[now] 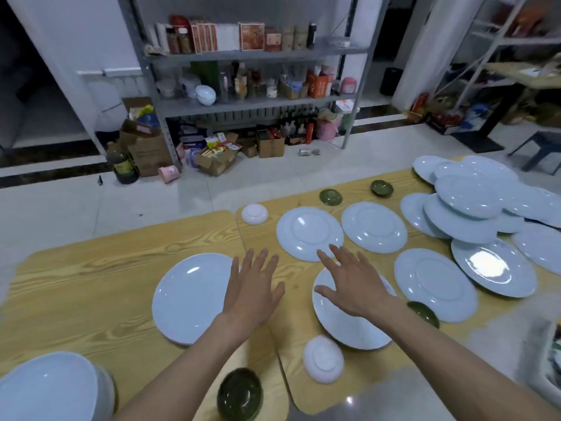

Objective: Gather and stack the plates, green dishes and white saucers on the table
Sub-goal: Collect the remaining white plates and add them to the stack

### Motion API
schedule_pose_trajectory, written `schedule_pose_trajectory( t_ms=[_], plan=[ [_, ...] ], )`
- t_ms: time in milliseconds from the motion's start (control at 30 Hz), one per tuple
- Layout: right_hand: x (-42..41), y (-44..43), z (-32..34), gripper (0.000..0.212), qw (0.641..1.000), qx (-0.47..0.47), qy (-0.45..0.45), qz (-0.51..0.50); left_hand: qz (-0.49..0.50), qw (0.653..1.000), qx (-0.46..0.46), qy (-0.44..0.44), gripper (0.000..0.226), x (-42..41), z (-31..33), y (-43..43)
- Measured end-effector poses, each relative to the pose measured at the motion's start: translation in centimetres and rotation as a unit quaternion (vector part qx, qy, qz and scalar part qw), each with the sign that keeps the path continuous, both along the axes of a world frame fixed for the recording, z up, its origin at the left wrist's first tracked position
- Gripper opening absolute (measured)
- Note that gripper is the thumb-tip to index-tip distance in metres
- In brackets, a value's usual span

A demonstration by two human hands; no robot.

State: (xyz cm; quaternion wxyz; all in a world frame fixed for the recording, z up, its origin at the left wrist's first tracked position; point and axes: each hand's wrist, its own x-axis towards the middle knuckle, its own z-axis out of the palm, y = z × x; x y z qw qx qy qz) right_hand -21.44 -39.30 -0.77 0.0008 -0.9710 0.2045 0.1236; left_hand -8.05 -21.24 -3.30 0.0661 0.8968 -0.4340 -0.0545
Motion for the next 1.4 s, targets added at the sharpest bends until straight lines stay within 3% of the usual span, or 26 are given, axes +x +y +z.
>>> schedule_pose_trajectory(
  t_ms=[200, 433, 633, 1033, 1400],
  plan=[
    [-9.5, -6.8, 3.8, 0.081, 0.994, 0.004, -0.072, -0.080, -0.064, 0.997, -0.024, -0.023, 0.065, -7.6, 3.5, -9.3],
    [-21.4, -14.5, 5.6, 0.078, 0.985, 0.006, -0.102, -0.138, -0.100, 0.993, -0.044, -0.033, 0.065, -19.4, 5.7, -20.0],
    [-28.1, -20.6, 6.3, 0.076, 0.975, 0.008, -0.124, -0.184, -0.134, 0.988, -0.057, -0.056, 0.064, -24.8, 7.7, -27.2],
    [-31.2, -34.6, 5.5, 0.072, 0.963, -0.027, -0.131, -0.233, -0.169, 0.978, -0.095, -0.069, 0.064, -26.4, 7.5, -43.3],
    [-31.8, -46.2, 5.4, 0.074, 0.959, -0.001, -0.145, -0.242, -0.169, 0.981, -0.082, -0.051, 0.063, -27.0, 6.2, -54.6]
  ],
)
